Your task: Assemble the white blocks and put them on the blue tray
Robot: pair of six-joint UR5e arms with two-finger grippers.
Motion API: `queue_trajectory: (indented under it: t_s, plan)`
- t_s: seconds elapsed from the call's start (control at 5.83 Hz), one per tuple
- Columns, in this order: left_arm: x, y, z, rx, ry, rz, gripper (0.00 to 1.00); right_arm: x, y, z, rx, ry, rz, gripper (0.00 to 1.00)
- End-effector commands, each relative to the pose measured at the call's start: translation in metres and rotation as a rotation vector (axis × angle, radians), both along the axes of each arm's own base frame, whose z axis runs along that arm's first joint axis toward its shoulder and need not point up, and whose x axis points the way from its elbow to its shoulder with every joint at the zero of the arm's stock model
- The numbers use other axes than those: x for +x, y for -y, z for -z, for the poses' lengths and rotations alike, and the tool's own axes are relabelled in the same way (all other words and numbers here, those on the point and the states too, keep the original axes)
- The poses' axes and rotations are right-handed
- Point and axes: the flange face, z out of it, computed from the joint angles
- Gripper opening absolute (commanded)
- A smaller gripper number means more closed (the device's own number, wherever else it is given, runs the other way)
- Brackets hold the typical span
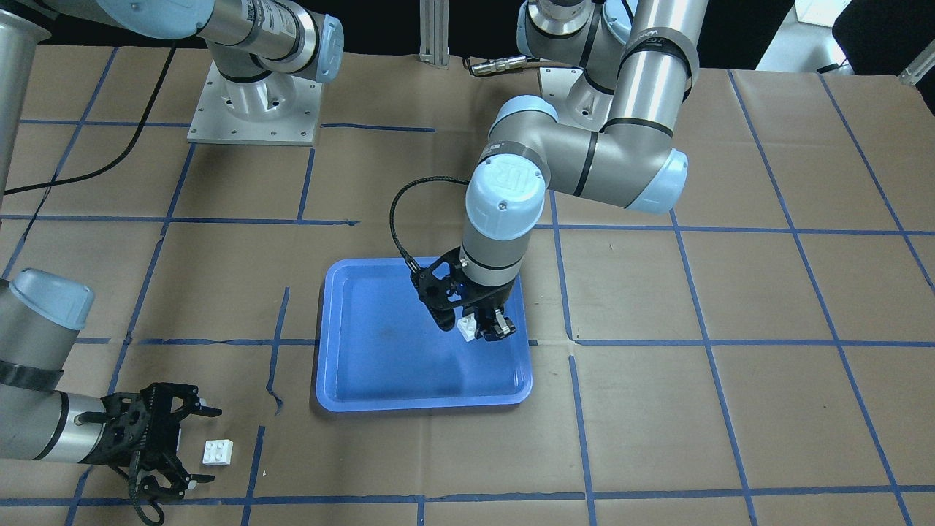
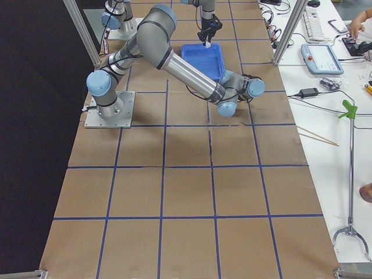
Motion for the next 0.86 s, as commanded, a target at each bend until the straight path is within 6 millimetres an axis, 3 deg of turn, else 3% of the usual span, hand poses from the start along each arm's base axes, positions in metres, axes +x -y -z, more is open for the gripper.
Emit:
queue_trajectory:
  t_s: [0.0, 0.17, 0.34, 0.69]
  plan:
    - [-0.036, -0.026, 0.018, 0.019, 0.009, 0.372, 0.00, 0.000, 0.002, 0.002, 0.000, 0.006, 0.004, 0.96]
    - [-0.039, -0.025, 0.025, 0.018, 0.009, 0.397, 0.00, -0.001, 0.004, -0.003, -0.010, 0.002, 0.002, 0.74]
    - [-0.054, -0.022, 0.049, -0.022, 0.005, 0.399, 0.00, -0.002, 0.006, -0.005, -0.033, -0.006, 0.001, 0.53]
    - [-0.055, -0.021, 0.059, -0.016, 0.010, 0.400, 0.02, -0.002, 0.008, -0.007, -0.047, -0.011, -0.001, 0.33]
